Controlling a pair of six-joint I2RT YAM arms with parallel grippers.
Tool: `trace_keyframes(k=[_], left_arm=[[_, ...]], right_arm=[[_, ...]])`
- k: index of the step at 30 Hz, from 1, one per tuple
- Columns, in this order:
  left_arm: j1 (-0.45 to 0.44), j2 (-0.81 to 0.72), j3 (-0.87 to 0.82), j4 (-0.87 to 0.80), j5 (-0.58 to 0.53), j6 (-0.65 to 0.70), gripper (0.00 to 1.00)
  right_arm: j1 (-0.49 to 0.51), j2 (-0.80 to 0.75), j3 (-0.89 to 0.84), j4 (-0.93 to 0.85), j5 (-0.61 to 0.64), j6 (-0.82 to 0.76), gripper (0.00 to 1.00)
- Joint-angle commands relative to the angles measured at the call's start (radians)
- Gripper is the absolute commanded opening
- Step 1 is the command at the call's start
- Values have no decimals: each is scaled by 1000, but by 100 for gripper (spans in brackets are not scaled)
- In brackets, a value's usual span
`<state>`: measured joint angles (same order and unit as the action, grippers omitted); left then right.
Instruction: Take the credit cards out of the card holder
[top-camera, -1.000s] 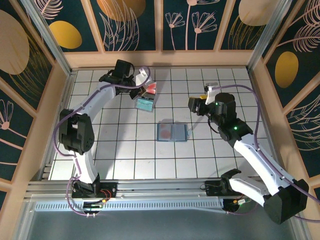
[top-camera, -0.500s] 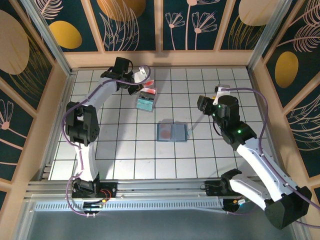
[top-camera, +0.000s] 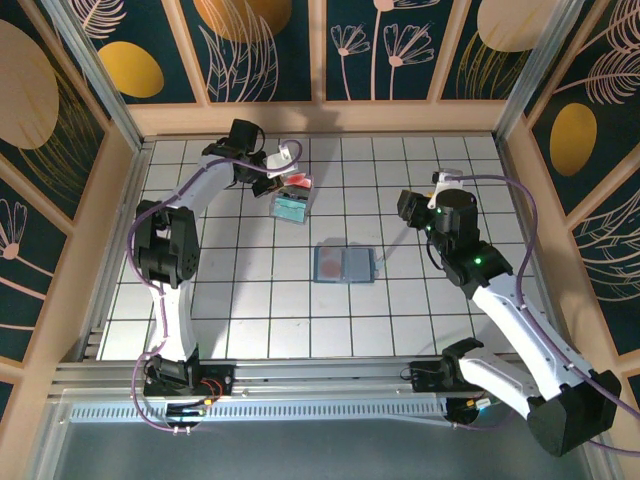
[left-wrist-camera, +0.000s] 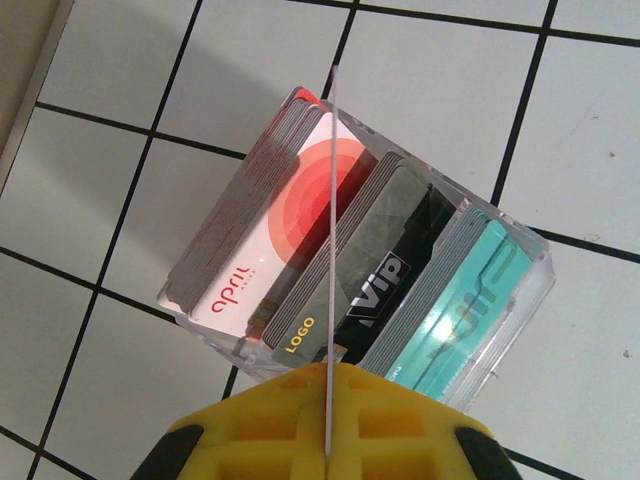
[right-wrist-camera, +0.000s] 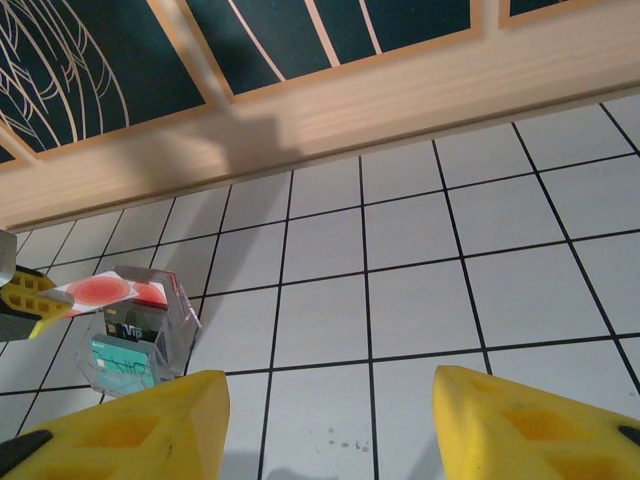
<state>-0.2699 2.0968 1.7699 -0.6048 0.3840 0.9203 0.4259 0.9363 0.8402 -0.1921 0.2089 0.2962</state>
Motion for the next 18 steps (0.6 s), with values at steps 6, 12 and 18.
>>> trace_keyframes(k=[6, 12, 18], left_arm=[[6, 98, 137, -94, 10, 70, 0], [6, 170, 258, -165, 11, 82, 0], [6, 242, 357, -226, 0, 87, 0]], right_arm=[[-7, -6, 28, 4, -2, 20, 54], [-7, -12, 27, 4, -2, 22, 54], [-8, -13, 26, 4, -5, 20, 53]])
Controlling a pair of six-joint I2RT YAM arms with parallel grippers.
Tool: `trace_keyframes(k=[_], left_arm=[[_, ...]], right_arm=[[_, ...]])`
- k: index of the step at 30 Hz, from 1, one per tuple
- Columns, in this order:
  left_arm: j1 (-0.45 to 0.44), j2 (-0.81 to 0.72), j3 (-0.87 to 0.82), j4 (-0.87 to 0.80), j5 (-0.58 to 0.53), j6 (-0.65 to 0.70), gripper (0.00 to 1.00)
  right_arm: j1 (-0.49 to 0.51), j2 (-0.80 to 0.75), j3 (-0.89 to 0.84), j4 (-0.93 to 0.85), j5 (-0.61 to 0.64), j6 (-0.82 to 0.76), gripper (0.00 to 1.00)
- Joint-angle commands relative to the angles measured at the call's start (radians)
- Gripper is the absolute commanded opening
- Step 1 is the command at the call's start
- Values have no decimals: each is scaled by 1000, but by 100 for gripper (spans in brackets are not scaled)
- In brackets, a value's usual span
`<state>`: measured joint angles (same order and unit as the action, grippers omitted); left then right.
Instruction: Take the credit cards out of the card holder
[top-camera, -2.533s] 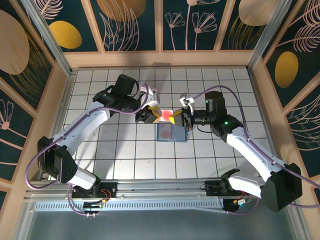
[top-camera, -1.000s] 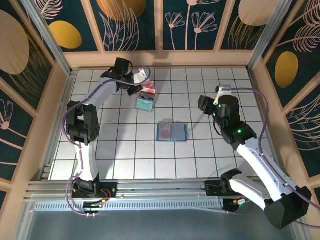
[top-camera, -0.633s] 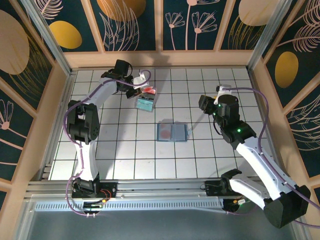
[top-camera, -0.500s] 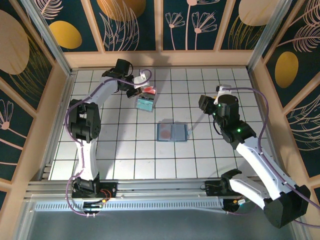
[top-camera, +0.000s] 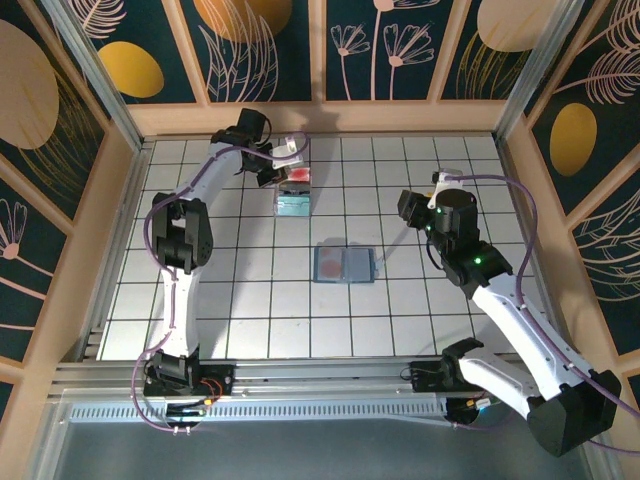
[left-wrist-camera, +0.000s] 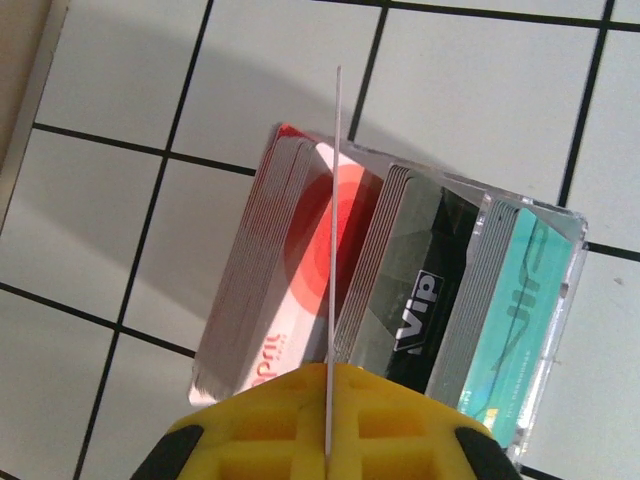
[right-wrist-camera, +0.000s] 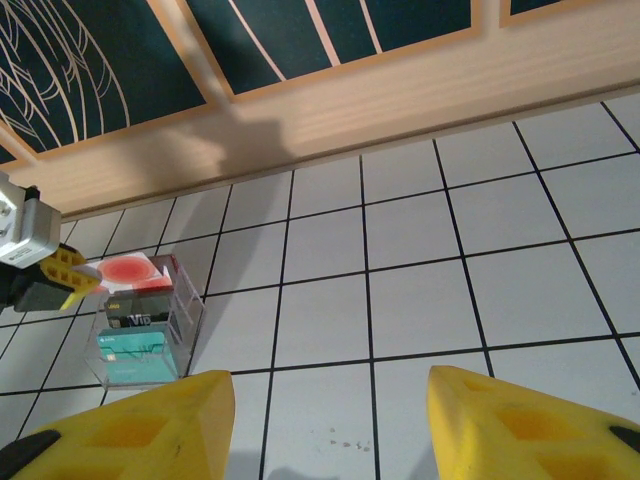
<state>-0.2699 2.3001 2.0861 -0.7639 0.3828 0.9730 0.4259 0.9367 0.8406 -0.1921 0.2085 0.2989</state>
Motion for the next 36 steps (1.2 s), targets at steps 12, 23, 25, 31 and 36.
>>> trace_keyframes(k=[12, 23, 25, 31, 36], left_arm=[[7, 79, 68, -58, -7, 11, 7], [6, 90, 96, -28, -56, -26, 17], [6, 85, 98, -23, -66, -27, 18], [6, 77, 106, 3, -79, -38, 29], [6, 78, 104, 4, -68, -47, 31]], right_arm=[[-10, -13, 31, 8, -27, 18, 51], [-9, -6, 25, 25, -68, 17, 48], [-9, -7, 20, 28, -75, 17, 48], [-9, -6, 15, 41, -96, 16, 46], [-8, -10, 16, 36, -97, 13, 45]])
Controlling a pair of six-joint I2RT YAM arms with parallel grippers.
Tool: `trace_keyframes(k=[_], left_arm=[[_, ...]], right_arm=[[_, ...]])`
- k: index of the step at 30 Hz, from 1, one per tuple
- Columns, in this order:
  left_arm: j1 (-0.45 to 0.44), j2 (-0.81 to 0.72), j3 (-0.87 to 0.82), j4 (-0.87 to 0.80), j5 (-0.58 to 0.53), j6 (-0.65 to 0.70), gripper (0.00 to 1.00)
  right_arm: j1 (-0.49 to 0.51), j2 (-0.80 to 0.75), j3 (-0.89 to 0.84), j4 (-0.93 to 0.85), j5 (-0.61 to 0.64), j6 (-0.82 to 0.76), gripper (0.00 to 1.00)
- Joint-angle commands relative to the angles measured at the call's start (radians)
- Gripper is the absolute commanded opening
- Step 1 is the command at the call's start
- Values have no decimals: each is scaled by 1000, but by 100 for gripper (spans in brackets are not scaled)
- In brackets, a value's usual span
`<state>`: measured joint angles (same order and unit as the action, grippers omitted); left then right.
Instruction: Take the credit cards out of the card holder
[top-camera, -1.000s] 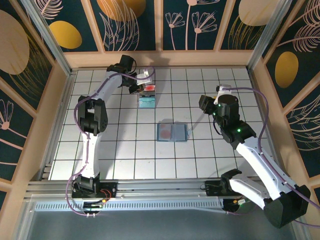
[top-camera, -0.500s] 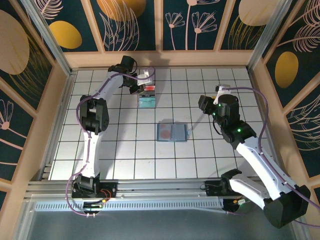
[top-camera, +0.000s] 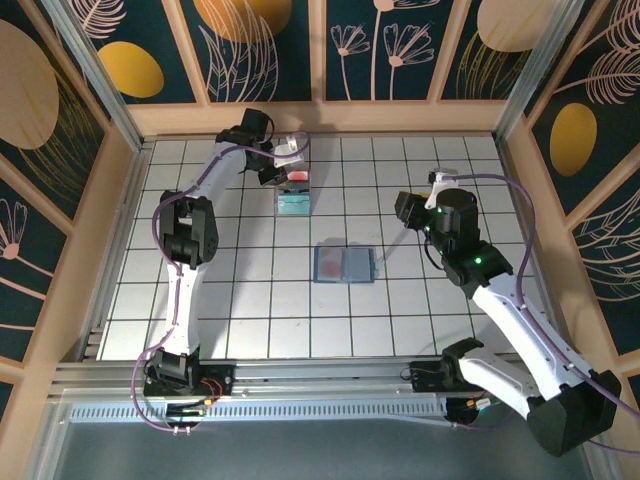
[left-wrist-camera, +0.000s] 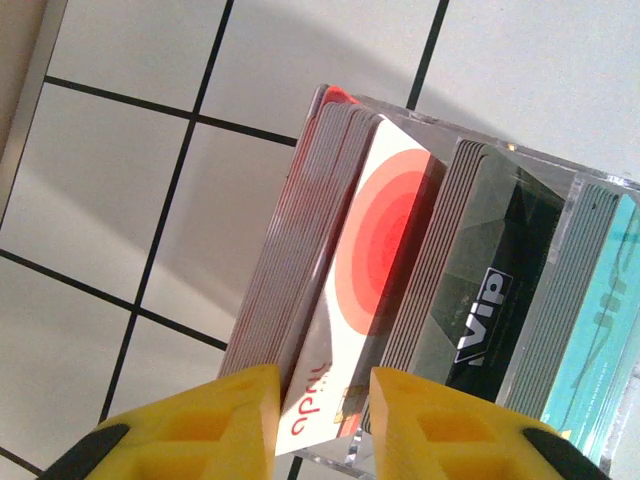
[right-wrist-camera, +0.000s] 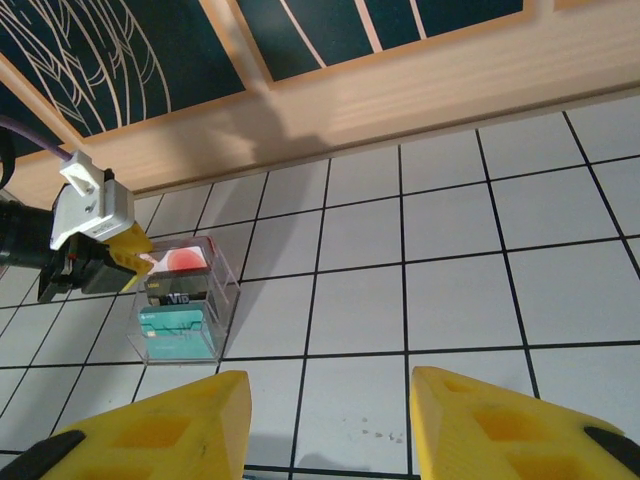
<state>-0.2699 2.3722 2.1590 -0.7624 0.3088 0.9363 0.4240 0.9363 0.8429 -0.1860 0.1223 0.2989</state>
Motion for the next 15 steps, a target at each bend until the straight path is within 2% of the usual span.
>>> trace_keyframes(k=[1, 6, 9, 12, 15], left_arm=[[6, 1, 31, 2, 11, -14, 31], [6, -59, 15, 2, 51, -40, 34], [5, -141, -36, 32, 56, -80, 42], [2, -249, -127, 96, 62, -146, 56], [-5, -376, -277, 214, 54, -242, 77]], right_arm=[[-7, -10, 14, 29, -13, 13, 45], [-6, -19, 14, 22, -10, 14, 45], [-6, -22, 12, 19, -9, 22, 45], [-7, -18, 12, 11, -5, 34, 46], [-1, -6, 19, -10, 1, 53, 46]])
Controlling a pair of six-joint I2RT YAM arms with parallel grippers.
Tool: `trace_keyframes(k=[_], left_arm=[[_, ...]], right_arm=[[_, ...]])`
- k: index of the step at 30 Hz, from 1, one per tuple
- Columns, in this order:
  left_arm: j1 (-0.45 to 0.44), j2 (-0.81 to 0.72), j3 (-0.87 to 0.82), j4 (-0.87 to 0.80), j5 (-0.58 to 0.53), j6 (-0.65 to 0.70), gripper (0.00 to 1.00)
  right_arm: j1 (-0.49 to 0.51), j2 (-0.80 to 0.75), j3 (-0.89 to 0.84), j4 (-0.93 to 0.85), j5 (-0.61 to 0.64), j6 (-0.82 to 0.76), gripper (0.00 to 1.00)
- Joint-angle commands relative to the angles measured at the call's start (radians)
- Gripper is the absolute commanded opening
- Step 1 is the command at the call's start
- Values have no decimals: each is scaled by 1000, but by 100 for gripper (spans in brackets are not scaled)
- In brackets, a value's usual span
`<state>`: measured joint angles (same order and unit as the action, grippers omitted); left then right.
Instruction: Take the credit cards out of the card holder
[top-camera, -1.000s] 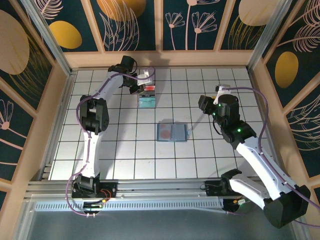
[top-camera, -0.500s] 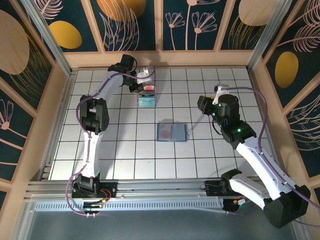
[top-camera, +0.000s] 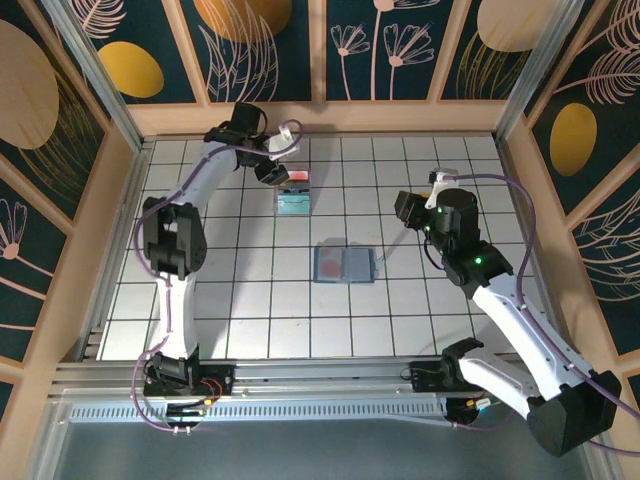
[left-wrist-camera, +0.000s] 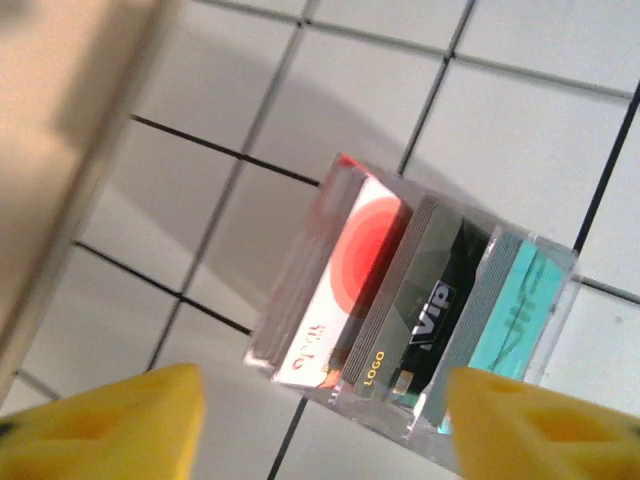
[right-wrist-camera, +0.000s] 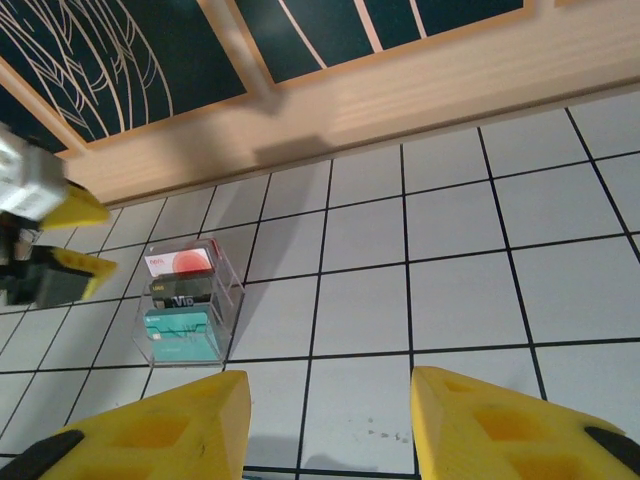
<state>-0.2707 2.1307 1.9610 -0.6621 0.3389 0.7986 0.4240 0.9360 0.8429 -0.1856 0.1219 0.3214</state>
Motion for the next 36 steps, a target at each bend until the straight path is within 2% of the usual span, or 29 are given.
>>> trace_keyframes(k=[1, 2, 3, 8, 11, 17, 22, 27, 36], left_arm=[[-12, -177, -132, 156, 13, -139, 84], [-20, -224, -190, 206, -3, -187, 94], [-28, -263, -240, 247, -16, -225, 99], [-79, -515, -563, 539, -130, -493, 99], [-80, -650, -740, 707, -191, -685, 99], [-79, -791, -938, 812, -320, -974, 99], [-79, -845, -1054, 832, -348, -1130, 99], [-79, -885, -1146, 868, -364, -1231, 99], [-79, -997, -1250, 901, -483, -1311, 99]], right_arm=[[6, 0, 21, -19, 9, 36, 46], [16, 7, 22, -29, 19, 45, 46], [27, 15, 22, -35, 24, 50, 46], [117, 76, 22, -80, 81, 106, 46], [198, 138, 31, -114, 123, 142, 46], [344, 313, 47, -122, 141, 212, 46], [436, 485, 96, -115, 125, 247, 46], [496, 657, 183, -144, 122, 263, 51], [509, 821, 245, -158, 150, 251, 60]])
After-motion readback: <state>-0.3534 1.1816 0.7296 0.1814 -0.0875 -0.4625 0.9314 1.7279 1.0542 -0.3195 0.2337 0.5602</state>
